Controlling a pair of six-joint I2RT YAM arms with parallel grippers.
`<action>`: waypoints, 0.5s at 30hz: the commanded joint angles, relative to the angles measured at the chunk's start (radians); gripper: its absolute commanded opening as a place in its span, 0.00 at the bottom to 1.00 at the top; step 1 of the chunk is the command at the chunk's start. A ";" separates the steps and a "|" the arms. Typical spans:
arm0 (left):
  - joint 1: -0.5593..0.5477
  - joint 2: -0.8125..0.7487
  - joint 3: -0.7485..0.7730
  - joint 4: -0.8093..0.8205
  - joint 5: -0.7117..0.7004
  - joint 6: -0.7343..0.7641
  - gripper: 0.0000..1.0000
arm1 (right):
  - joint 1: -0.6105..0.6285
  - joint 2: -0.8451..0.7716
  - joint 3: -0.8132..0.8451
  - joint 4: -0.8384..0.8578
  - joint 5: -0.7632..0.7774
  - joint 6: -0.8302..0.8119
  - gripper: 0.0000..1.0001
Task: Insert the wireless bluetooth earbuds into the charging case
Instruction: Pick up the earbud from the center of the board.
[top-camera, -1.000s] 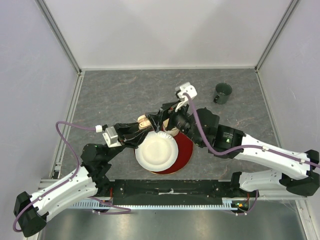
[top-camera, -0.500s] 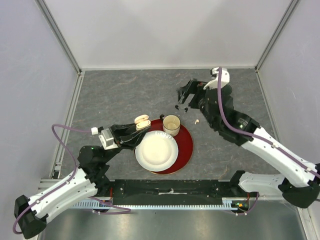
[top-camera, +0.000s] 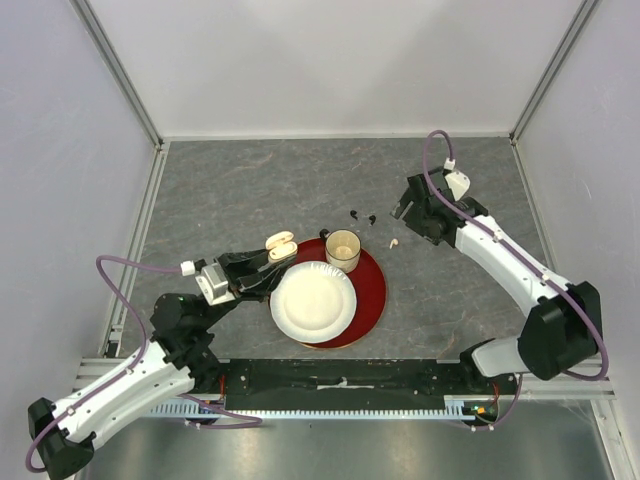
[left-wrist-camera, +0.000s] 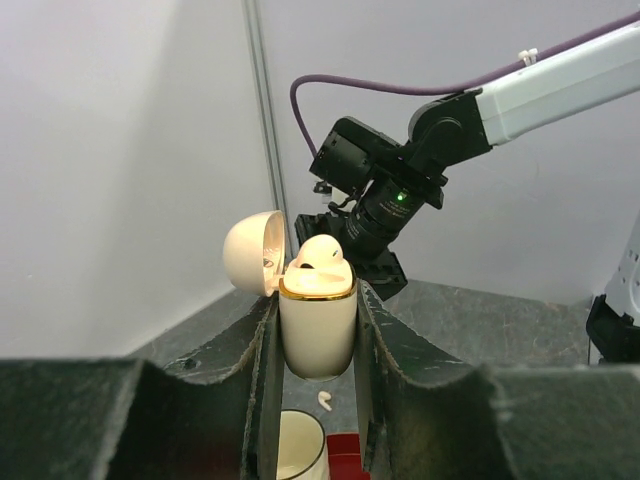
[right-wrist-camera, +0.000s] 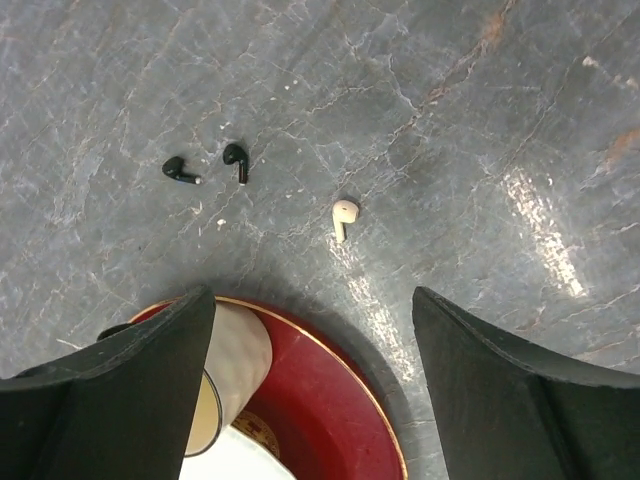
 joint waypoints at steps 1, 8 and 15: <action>0.002 -0.013 0.045 -0.041 0.010 0.073 0.02 | -0.023 0.048 0.020 0.007 -0.040 0.130 0.85; 0.001 -0.038 0.030 -0.040 -0.008 0.065 0.02 | -0.046 0.184 0.036 0.022 -0.077 0.183 0.77; 0.002 -0.025 0.041 -0.045 -0.014 0.079 0.02 | -0.065 0.264 0.048 0.049 -0.113 0.202 0.68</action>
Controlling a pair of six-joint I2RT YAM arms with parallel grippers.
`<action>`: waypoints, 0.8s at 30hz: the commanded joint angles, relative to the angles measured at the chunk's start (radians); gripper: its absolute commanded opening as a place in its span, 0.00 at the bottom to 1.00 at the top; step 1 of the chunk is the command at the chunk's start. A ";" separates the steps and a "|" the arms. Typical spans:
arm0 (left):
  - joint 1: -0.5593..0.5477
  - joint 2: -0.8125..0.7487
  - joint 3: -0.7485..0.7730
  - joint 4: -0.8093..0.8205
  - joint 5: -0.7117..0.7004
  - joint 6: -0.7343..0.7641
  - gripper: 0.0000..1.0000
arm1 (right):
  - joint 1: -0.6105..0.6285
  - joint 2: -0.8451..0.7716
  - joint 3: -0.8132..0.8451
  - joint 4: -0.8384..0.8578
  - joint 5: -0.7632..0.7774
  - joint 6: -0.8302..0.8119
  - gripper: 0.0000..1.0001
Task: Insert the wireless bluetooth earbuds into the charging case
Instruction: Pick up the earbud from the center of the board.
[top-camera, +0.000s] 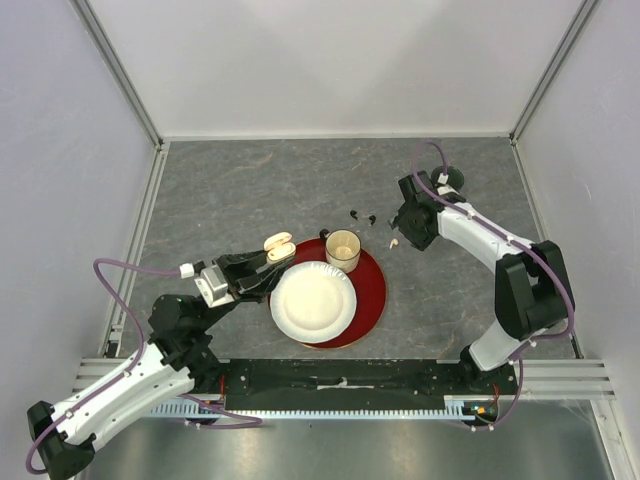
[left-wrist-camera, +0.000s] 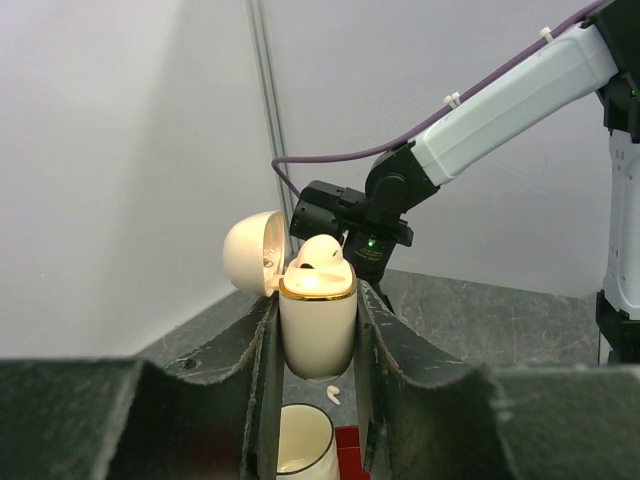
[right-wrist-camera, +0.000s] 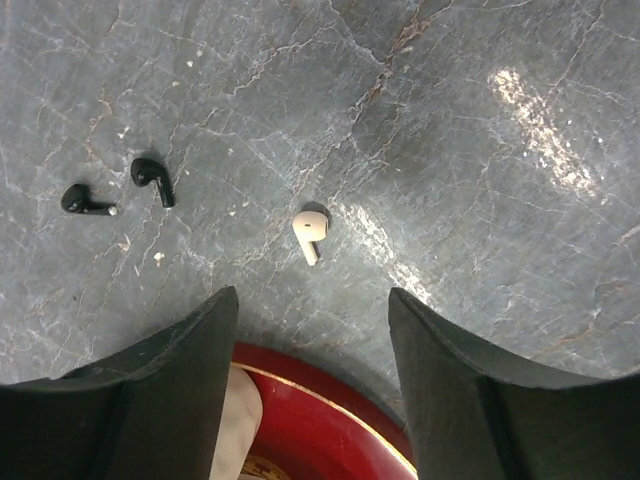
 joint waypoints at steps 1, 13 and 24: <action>0.002 0.004 0.037 0.006 -0.013 0.045 0.02 | -0.013 0.036 0.043 0.046 -0.031 0.042 0.67; 0.001 0.001 0.045 -0.019 -0.020 0.043 0.02 | -0.021 0.154 0.048 0.084 -0.072 0.057 0.58; 0.001 0.001 0.046 -0.033 -0.020 0.040 0.02 | -0.022 0.186 0.062 0.098 -0.017 0.055 0.54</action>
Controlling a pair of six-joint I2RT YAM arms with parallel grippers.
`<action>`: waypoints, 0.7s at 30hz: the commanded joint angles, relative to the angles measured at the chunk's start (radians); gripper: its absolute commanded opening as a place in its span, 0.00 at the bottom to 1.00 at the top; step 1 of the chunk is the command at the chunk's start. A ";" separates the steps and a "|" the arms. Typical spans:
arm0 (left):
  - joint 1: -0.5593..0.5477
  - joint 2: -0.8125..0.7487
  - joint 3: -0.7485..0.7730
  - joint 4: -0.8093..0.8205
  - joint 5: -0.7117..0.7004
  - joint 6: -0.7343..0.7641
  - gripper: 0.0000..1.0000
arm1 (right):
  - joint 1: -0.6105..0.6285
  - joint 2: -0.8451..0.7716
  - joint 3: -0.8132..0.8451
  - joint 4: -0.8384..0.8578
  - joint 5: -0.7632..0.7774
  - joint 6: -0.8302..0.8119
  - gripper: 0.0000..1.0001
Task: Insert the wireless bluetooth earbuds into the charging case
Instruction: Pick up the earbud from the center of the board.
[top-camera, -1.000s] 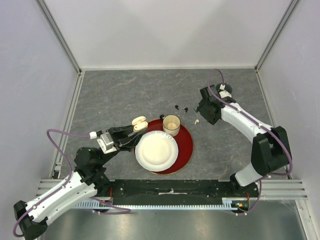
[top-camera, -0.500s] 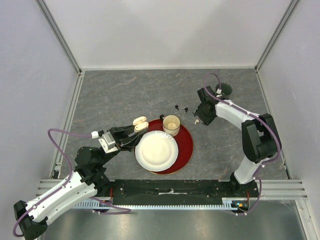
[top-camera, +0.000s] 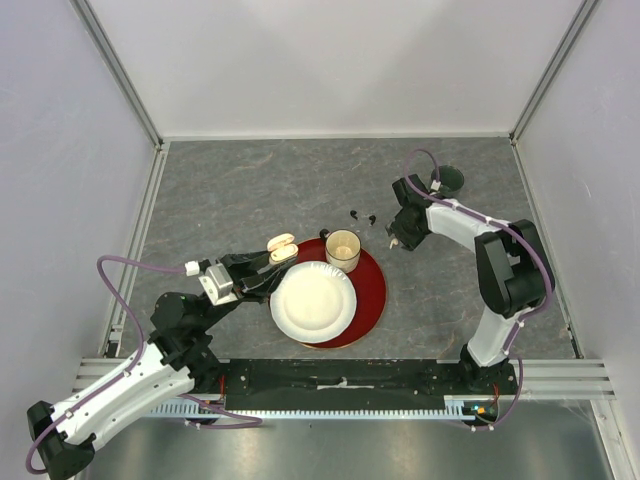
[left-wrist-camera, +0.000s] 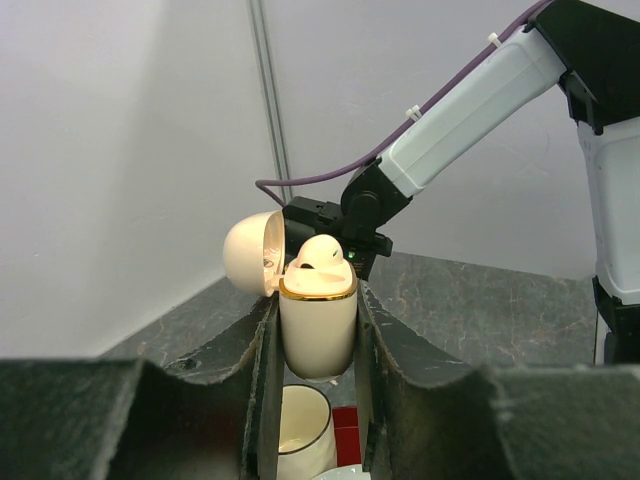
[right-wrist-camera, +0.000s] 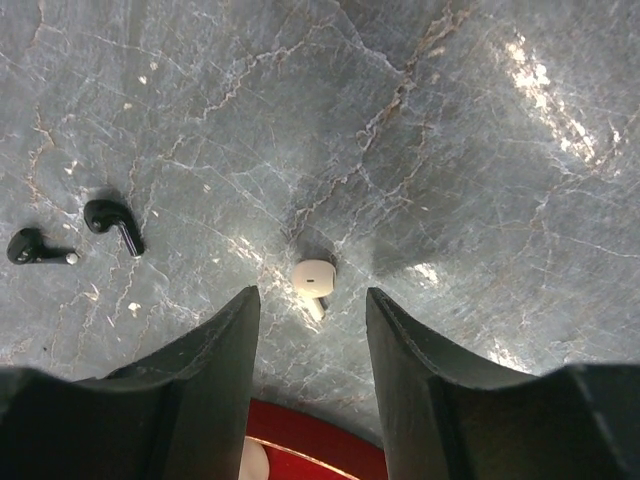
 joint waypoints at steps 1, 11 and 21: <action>0.001 -0.001 0.043 0.018 -0.020 0.038 0.02 | -0.003 0.028 0.051 0.018 0.032 0.013 0.54; 0.002 0.006 0.042 0.018 -0.029 0.048 0.02 | -0.004 0.073 0.066 0.017 0.032 0.013 0.51; 0.002 0.006 0.040 0.017 -0.039 0.058 0.02 | -0.004 0.094 0.062 0.015 0.037 -0.002 0.47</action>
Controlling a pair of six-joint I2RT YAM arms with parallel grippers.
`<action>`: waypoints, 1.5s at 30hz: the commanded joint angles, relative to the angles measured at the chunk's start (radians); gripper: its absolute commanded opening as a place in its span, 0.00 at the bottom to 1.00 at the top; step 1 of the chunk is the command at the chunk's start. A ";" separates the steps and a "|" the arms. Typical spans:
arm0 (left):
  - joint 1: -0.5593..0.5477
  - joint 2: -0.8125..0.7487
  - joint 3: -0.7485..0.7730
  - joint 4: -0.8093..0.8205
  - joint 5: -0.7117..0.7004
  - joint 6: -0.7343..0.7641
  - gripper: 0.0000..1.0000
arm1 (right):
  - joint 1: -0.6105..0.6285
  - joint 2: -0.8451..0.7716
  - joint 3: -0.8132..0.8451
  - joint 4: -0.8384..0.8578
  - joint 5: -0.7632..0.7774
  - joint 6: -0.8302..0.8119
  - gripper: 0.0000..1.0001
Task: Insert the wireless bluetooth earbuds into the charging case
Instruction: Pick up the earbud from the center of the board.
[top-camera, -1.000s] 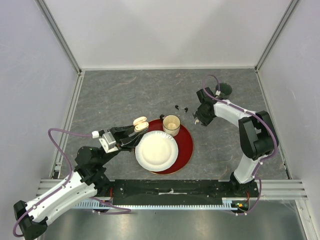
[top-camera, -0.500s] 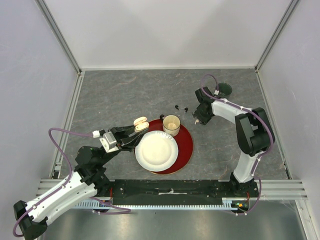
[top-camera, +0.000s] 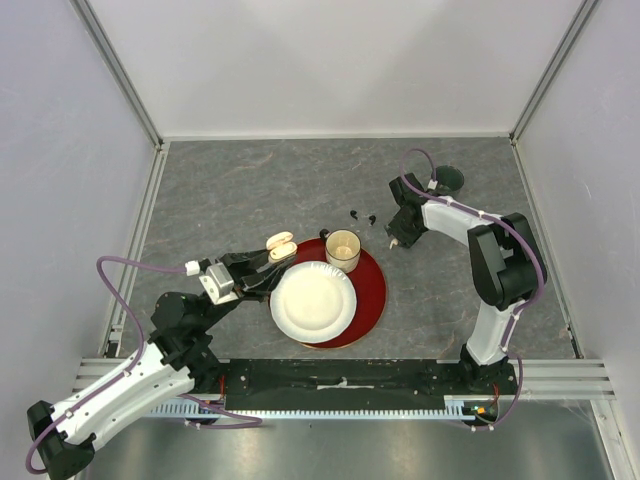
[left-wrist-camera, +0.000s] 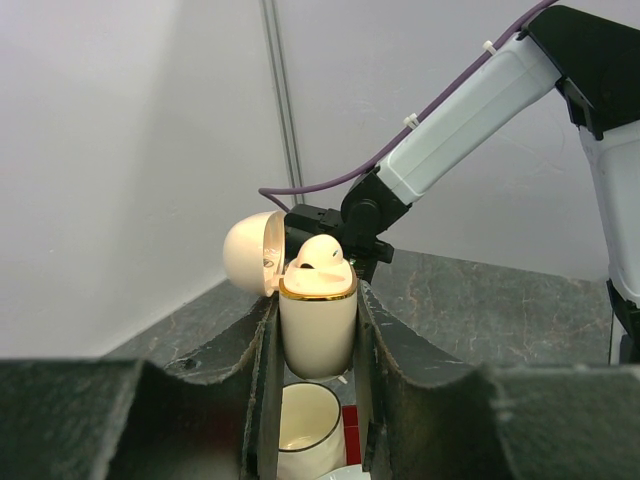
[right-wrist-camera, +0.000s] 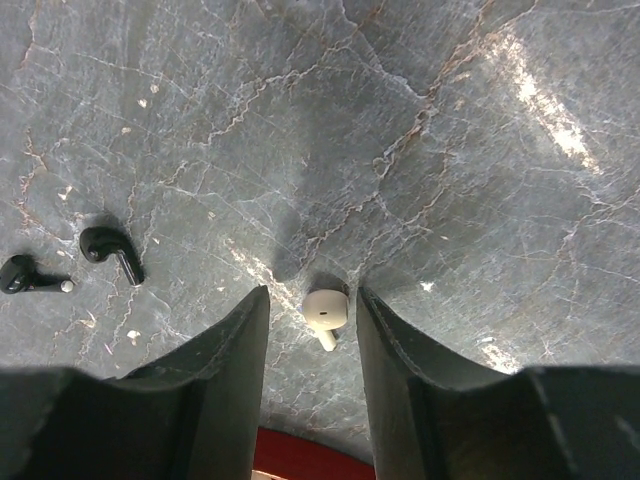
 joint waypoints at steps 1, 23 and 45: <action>0.001 0.004 0.038 0.019 -0.021 0.045 0.02 | -0.004 0.026 0.022 0.008 0.017 -0.005 0.46; 0.002 0.023 0.037 0.032 -0.019 0.033 0.02 | 0.011 0.032 0.008 -0.027 0.031 -0.097 0.40; 0.001 0.012 0.031 0.032 -0.021 0.027 0.02 | 0.042 0.027 -0.007 -0.044 0.048 -0.066 0.40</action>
